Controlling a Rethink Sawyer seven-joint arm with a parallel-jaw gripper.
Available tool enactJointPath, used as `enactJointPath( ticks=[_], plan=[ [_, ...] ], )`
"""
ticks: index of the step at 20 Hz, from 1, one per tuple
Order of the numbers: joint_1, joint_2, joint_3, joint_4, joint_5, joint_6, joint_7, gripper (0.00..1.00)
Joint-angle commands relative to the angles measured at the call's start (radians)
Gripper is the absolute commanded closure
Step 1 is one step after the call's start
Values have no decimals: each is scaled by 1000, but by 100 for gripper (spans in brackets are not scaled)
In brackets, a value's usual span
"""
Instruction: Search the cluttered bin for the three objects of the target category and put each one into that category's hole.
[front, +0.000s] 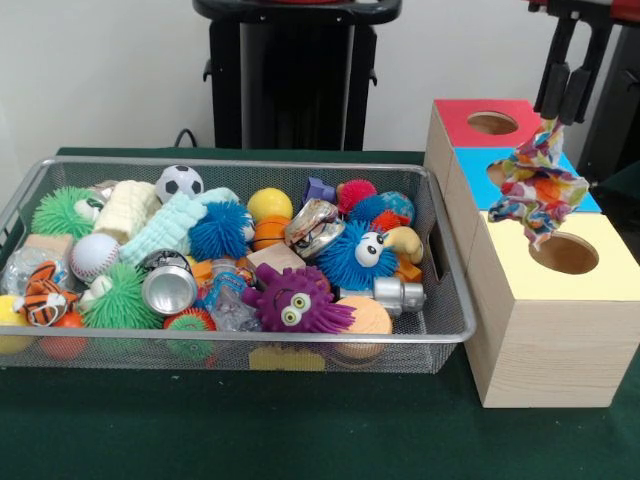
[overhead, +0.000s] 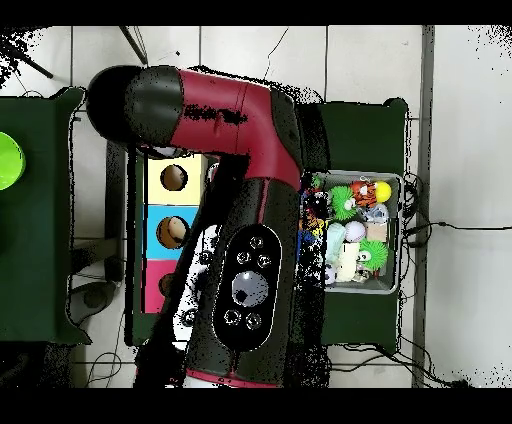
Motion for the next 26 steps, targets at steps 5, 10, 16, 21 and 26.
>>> enactJointPath(
  ticks=[5,10,16,21,26],
  plan=[
    [12,45,34,51,6,23,250,100],
    [33,50,22,57,12,12,292,100],
    [59,51,0,48,23,40,346,100],
    [57,53,0,42,20,44,347,100],
    [8,36,42,85,15,8,242,100]
  ],
)
